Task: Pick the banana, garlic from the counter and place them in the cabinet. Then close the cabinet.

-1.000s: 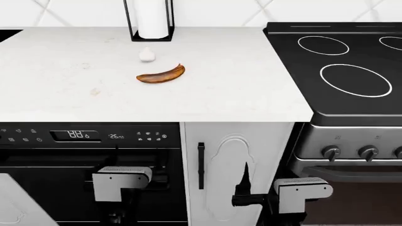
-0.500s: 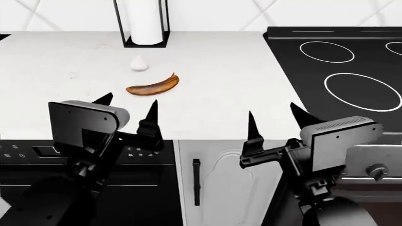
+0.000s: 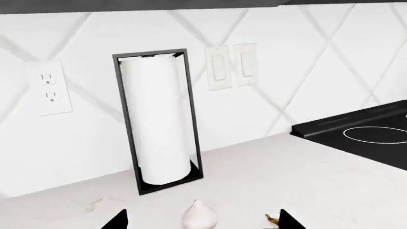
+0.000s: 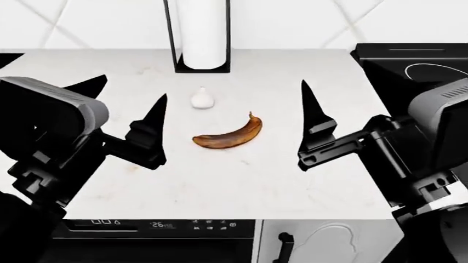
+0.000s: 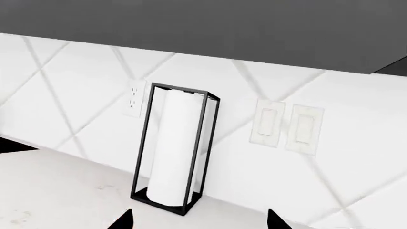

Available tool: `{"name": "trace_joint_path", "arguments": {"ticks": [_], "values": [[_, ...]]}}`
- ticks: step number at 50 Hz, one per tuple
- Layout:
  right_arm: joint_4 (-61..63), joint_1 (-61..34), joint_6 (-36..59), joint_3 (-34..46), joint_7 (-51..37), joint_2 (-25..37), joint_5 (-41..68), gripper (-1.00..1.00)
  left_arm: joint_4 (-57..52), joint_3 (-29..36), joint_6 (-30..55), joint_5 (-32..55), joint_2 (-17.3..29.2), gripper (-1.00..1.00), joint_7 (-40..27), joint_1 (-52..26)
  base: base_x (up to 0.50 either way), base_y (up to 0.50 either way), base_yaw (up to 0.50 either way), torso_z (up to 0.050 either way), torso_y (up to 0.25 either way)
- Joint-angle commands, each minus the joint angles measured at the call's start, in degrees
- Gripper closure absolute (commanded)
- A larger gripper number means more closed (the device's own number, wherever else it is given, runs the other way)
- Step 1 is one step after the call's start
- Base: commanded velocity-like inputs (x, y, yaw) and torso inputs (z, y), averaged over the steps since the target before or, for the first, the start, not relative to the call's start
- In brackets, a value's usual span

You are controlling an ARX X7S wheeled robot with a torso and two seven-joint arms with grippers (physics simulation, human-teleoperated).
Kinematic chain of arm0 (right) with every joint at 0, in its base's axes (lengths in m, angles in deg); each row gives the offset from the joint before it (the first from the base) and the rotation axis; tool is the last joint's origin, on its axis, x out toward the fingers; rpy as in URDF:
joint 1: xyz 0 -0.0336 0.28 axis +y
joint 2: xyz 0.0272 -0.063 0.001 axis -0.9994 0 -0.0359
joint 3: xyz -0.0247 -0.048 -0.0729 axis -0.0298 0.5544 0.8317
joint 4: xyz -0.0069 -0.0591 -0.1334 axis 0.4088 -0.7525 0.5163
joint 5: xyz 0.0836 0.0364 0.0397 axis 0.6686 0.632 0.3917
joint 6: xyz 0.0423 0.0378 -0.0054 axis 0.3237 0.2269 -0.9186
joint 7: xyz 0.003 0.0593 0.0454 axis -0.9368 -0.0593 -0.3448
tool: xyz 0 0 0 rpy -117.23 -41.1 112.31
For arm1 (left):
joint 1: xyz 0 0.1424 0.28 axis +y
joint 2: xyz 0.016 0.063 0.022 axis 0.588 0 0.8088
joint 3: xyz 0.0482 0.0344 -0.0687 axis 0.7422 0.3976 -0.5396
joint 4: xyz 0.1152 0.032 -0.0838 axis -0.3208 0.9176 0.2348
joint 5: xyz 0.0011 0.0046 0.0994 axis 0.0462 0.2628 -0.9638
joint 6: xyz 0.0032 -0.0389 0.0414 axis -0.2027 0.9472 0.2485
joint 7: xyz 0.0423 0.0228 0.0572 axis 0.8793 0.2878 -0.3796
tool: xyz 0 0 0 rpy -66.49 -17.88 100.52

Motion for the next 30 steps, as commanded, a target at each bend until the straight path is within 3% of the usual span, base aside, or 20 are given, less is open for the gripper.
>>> {"name": "trace_joint_path", "arguments": {"ticks": [1, 6, 12, 20, 30], "values": [[2.2, -8.0, 10.7, -8.0, -1.2, -0.1, 9.1, -1.00, 2.1, -3.5, 4.1, 20.1, 4.4, -1.00, -12.5, -7.9, 0.00, 0.00, 0.00, 0.000, 0.000], [2.5, -8.8, 11.3, -8.5, -3.2, 2.2, 11.9, -1.00, 5.2, -2.2, 3.8, 30.8, 6.7, -1.00, -22.2, -12.3, 0.00, 0.07, 0.00, 0.000, 0.000], [2.5, -10.1, 12.7, -9.8, -5.3, 3.9, 17.0, -1.00, 7.0, -0.5, 2.9, 39.2, 9.3, -1.00, -29.0, -14.5, 0.06, 0.47, 0.00, 0.000, 0.000], [1.9, -13.6, 16.8, -13.9, -8.3, 4.4, 24.9, -1.00, 8.3, 1.7, 1.3, 44.7, 11.9, -1.00, -33.6, -16.4, 0.11, 0.44, 0.00, 0.000, 0.000], [-1.8, -16.3, 18.6, -18.3, -18.0, 7.4, 40.8, -1.00, 9.0, 4.6, -0.2, 47.9, 13.7, -1.00, -36.6, -18.0, 0.42, 0.01, 0.00, 0.000, 0.002]]}}
